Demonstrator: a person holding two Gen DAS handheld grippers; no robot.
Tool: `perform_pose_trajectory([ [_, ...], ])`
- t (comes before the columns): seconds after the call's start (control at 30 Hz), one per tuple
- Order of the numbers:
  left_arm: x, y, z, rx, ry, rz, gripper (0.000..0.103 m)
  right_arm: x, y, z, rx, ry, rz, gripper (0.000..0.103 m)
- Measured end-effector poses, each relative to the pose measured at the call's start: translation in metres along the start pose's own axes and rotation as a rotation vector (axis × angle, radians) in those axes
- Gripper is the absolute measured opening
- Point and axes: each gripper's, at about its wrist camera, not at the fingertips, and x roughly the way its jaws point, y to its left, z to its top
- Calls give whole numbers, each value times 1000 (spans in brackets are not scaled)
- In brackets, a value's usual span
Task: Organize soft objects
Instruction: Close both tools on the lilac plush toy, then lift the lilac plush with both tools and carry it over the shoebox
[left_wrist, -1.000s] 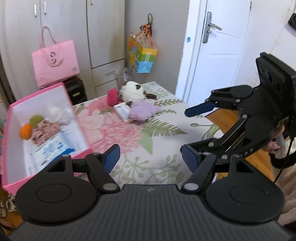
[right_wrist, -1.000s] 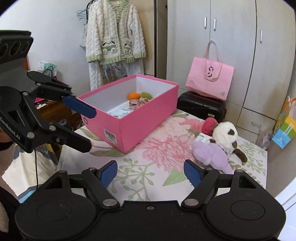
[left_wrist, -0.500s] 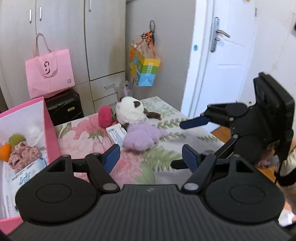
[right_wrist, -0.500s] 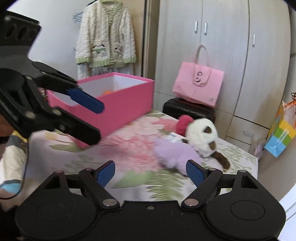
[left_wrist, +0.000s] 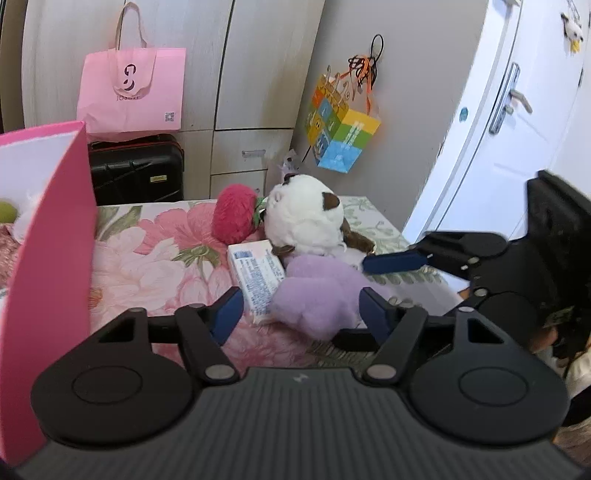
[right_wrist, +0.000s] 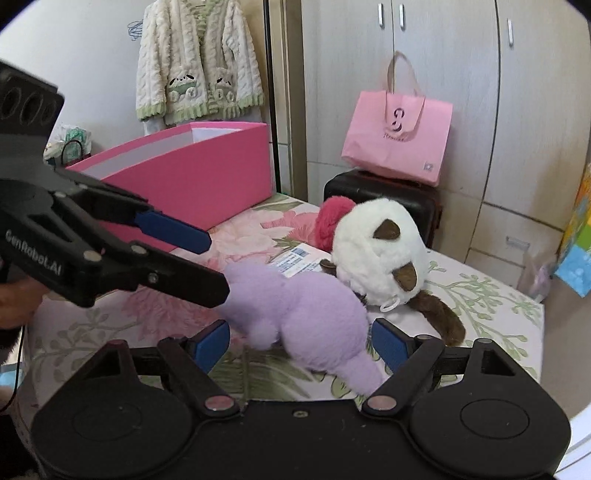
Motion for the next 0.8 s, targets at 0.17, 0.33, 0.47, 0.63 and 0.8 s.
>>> perform_pose_trajectory([
  [0.17,7,-5,-6,30,-54,44,43,18,-11,-4,25,39,112,95],
  [0.33,17,0,-9,-19,-18,12,37,23,-12,-4,62,28,119,96],
  [0.47,18,-1,-12,-24,-13,18,36,23,-8,-6,74,28,102,96],
  [0.63,21,-2,-14,-40,4,28,36,25,7,-8,43,33,5,92],
  [0.8,22,-12,-21,-14,-20,66,37,26,30,-11,7,28,-140,86],
])
